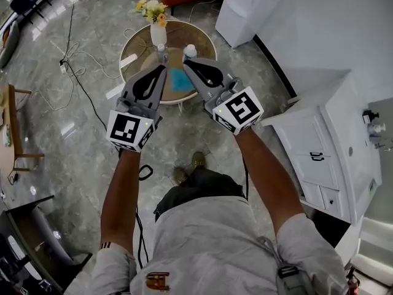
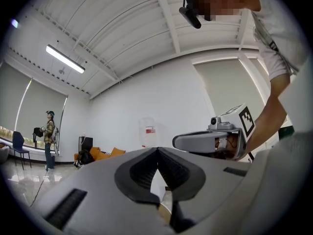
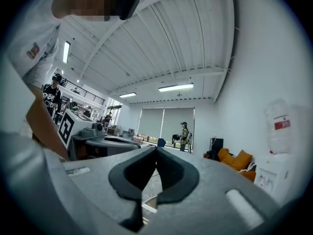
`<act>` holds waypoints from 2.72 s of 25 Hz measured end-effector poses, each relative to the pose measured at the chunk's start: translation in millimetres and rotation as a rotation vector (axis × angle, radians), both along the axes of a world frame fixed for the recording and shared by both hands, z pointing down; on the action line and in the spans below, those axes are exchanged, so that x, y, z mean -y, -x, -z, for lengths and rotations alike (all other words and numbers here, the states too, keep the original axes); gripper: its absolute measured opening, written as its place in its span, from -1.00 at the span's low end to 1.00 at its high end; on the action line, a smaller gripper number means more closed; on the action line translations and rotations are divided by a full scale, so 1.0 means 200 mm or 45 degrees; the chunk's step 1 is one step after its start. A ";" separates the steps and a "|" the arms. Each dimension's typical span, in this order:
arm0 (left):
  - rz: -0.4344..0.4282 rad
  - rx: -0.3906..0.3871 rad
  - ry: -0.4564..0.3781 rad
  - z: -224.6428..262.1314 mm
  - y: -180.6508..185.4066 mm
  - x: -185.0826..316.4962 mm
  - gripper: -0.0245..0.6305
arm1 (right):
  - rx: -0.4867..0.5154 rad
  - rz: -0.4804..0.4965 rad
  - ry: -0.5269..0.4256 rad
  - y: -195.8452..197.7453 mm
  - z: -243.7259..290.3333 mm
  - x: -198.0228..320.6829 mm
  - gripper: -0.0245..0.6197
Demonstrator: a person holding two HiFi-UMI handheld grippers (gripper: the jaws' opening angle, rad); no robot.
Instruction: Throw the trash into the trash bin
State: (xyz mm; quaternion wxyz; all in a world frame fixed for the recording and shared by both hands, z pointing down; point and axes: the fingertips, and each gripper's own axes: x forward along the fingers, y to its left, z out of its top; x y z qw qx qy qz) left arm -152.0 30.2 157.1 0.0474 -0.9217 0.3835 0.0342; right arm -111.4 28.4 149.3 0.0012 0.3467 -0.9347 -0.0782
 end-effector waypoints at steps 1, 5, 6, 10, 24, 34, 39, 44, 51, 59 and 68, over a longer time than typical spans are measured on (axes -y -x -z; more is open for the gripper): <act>0.011 0.004 0.008 -0.02 0.00 0.01 -0.93 | -0.006 0.005 0.001 -0.01 -0.02 0.01 -0.92; 0.046 0.015 0.028 -0.10 -0.03 0.04 -0.93 | -0.012 0.035 0.001 -0.04 -0.10 0.06 -0.92; 0.052 0.013 0.033 -0.12 -0.04 0.05 -0.93 | -0.008 0.040 0.004 -0.05 -0.12 0.07 -0.92; 0.081 0.000 0.062 -0.22 -0.06 0.10 -0.93 | -0.001 0.047 0.020 -0.08 -0.21 0.11 -0.92; 0.032 0.012 0.159 -0.56 -0.06 0.27 -0.93 | -0.063 -0.077 0.178 -0.15 -0.66 0.24 -0.92; -0.030 0.085 0.245 -0.98 -0.06 0.37 -0.93 | -0.125 -0.170 0.272 -0.14 -1.06 0.37 -0.92; -0.018 0.105 0.287 -1.15 -0.08 0.43 -0.93 | -0.163 -0.159 0.305 -0.15 -1.25 0.46 -0.91; 0.008 0.110 0.323 -1.32 -0.08 0.47 -0.93 | -0.187 -0.128 0.347 -0.14 -1.44 0.50 -0.85; 0.029 0.111 0.364 -1.49 -0.11 0.55 -0.93 | -0.224 -0.075 0.399 -0.12 -1.64 0.59 -0.71; 0.033 0.165 0.399 -1.68 -0.11 0.61 -0.93 | -0.345 -0.049 0.491 -0.10 -1.94 0.69 -0.45; 0.025 0.215 0.415 -1.84 -0.14 0.65 -0.93 | -0.511 -0.065 0.626 -0.16 -2.26 0.77 -0.26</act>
